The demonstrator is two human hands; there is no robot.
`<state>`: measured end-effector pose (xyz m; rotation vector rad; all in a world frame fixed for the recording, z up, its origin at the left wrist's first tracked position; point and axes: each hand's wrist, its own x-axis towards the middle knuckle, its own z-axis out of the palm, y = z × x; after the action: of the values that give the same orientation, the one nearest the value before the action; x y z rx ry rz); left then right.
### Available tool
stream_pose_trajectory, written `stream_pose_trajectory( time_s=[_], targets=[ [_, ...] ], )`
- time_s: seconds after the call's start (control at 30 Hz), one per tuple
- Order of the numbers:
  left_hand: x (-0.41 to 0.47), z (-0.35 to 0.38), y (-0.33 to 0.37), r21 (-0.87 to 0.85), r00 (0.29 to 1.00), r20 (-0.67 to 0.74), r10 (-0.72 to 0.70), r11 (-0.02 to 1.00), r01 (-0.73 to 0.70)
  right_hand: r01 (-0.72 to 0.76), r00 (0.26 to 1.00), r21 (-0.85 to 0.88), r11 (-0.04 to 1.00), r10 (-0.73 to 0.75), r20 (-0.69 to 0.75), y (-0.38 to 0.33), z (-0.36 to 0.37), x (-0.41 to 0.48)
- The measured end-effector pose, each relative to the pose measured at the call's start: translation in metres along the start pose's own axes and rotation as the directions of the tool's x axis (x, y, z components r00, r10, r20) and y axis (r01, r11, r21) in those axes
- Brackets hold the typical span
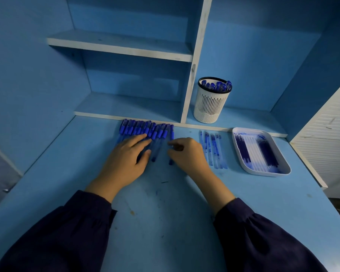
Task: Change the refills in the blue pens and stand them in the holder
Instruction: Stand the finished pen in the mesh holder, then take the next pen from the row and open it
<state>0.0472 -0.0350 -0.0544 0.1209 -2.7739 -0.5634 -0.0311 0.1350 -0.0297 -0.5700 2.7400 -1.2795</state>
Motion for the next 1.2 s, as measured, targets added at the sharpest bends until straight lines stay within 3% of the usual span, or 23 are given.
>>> stream_pose_trajectory(
  time_s=[0.23, 0.4, 0.5, 0.57, 0.67, 0.73, 0.83, 1.03, 1.2],
  targets=[
    [0.000, -0.001, 0.002, -0.037, 1.000, 0.000, -0.012, 0.999, 0.012, -0.042, 0.999, 0.000, 0.999, 0.042, -0.016, 0.003, -0.007, -0.003],
    [-0.001, -0.002, 0.002, -0.034, 1.000, -0.004, -0.018, 0.999, 0.018, -0.172, 0.985, 0.174, 0.970, 0.174, 0.005, 0.008, -0.020, -0.007],
    [-0.003, -0.002, 0.004, -0.053, 1.000, -0.026, -0.014, 0.999, 0.012, -0.255, 0.965, 0.457, 0.852, 0.254, 0.064, 0.014, -0.029, -0.015],
    [-0.004, -0.003, 0.008, -0.094, 0.998, -0.067, 0.004, 0.996, -0.011, -0.254, 0.965, 0.634, 0.730, 0.236, 0.114, 0.016, -0.032, -0.023],
    [-0.006, -0.003, 0.022, -0.266, 0.992, -0.123, -0.007, 0.964, -0.026, -0.206, 0.978, 0.761, 0.615, 0.156, 0.139, 0.016, -0.031, -0.035],
    [-0.007, -0.001, 0.037, -0.508, 0.990, -0.126, -0.070, 0.861, -0.004, -0.195, 0.981, 0.773, 0.603, 0.112, 0.160, 0.016, -0.031, -0.044],
    [-0.010, 0.000, 0.060, -0.780, 0.981, -0.060, -0.186, 0.622, 0.070, -0.200, 0.978, 0.751, 0.629, 0.083, 0.191, 0.016, -0.031, -0.054],
    [-0.012, 0.008, 0.074, -0.935, 0.943, -0.001, -0.332, 0.335, 0.117, -0.138, 0.986, 0.697, 0.703, 0.033, 0.161, 0.013, -0.027, -0.067],
    [-0.014, 0.009, 0.080, -0.974, 0.923, 0.053, -0.381, 0.186, 0.132, -0.036, 0.992, 0.669, 0.742, -0.058, 0.117, 0.008, -0.026, -0.077]
  ],
)
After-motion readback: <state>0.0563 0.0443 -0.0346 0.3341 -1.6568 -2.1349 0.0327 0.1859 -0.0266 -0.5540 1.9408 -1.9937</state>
